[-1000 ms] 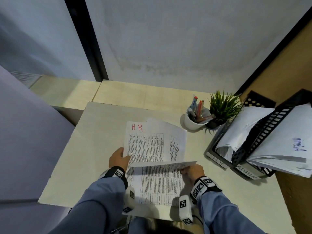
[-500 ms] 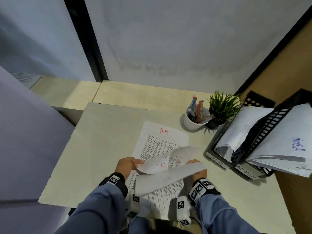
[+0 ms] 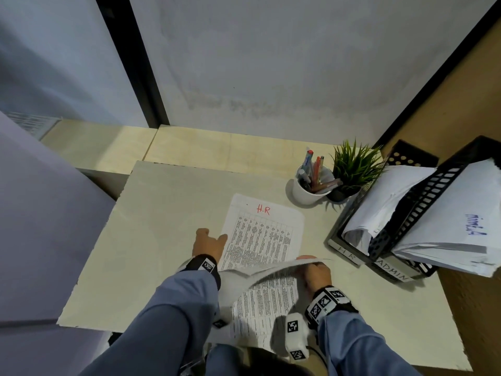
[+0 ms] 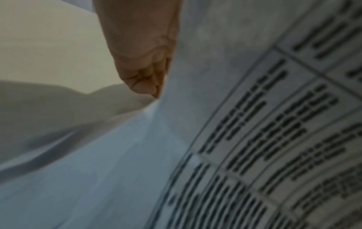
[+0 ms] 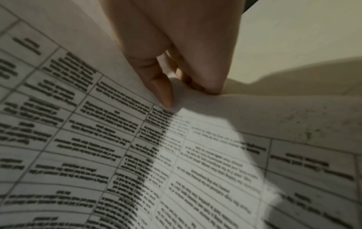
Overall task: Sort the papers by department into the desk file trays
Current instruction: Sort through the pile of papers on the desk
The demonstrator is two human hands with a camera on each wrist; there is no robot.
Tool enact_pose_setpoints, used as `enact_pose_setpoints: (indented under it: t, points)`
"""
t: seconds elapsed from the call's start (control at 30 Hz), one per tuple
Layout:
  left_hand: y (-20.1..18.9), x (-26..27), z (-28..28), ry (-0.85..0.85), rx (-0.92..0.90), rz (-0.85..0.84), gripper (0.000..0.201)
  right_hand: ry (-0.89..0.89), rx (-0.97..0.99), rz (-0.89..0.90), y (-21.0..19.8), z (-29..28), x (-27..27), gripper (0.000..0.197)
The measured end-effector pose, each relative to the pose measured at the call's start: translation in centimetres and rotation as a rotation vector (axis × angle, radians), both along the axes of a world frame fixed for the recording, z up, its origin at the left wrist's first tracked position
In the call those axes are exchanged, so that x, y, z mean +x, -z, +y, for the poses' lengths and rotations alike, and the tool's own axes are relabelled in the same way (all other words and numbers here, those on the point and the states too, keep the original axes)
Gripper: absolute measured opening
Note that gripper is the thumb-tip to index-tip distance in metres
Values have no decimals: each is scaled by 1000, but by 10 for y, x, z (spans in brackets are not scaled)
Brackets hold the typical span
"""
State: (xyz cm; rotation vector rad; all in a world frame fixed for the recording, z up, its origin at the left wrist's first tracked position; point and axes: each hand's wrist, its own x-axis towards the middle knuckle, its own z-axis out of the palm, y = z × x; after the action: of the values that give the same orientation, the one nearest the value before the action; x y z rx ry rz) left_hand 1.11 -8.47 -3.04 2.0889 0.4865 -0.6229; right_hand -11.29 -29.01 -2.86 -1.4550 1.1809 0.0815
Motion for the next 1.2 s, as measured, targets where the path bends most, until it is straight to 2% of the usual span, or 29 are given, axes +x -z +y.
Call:
enact_pose_setpoints:
  t: [0.07,0.1,0.17,0.3,0.43,0.6,0.67,0.7,0.8,0.87,0.97,1.07,1.13,1.17,1.2]
  points:
    - [-1,2,-5,176,7,39,53,-44,-19,92,-2,1,0,27]
    - [0,2,-7,262,8,22,42,-49,-14,114,-3,2,0,20]
    - [0,0,-9,320,-30,-46,22,-25,10,111,-7,2,2,9]
    - [-6,-6,1,194,-179,-107,23,77,-6,67,-9,-8,2,19]
    - [-13,-10,7,140,-229,-31,26,132,-17,19,-17,-8,10,20]
    - [-19,-12,9,-16,-308,-59,23,268,38,-209,-34,1,15,28]
    - [-20,-10,14,-68,-334,-96,13,246,0,-173,-31,-7,11,24]
    - [-18,-8,19,-87,-332,-114,15,224,-20,-131,-25,-15,10,17]
    - [-1,1,33,-104,-332,-101,13,158,-35,-4,-12,-33,2,21]
    - [-4,5,36,-92,-327,-98,8,169,-39,-22,-14,-35,0,20]
    - [-8,4,30,-62,-330,-89,13,296,36,-145,-19,-28,5,19]
    - [-21,-3,16,0,-336,-12,18,276,181,-154,-19,-16,18,21]
    - [-33,-8,5,-103,-378,116,26,225,243,-93,-20,-12,24,22]
    - [-38,-11,3,-187,-387,123,35,214,264,-72,-24,-10,27,20]
    - [-43,-14,1,-189,-386,118,46,203,268,-50,-27,-11,29,16]
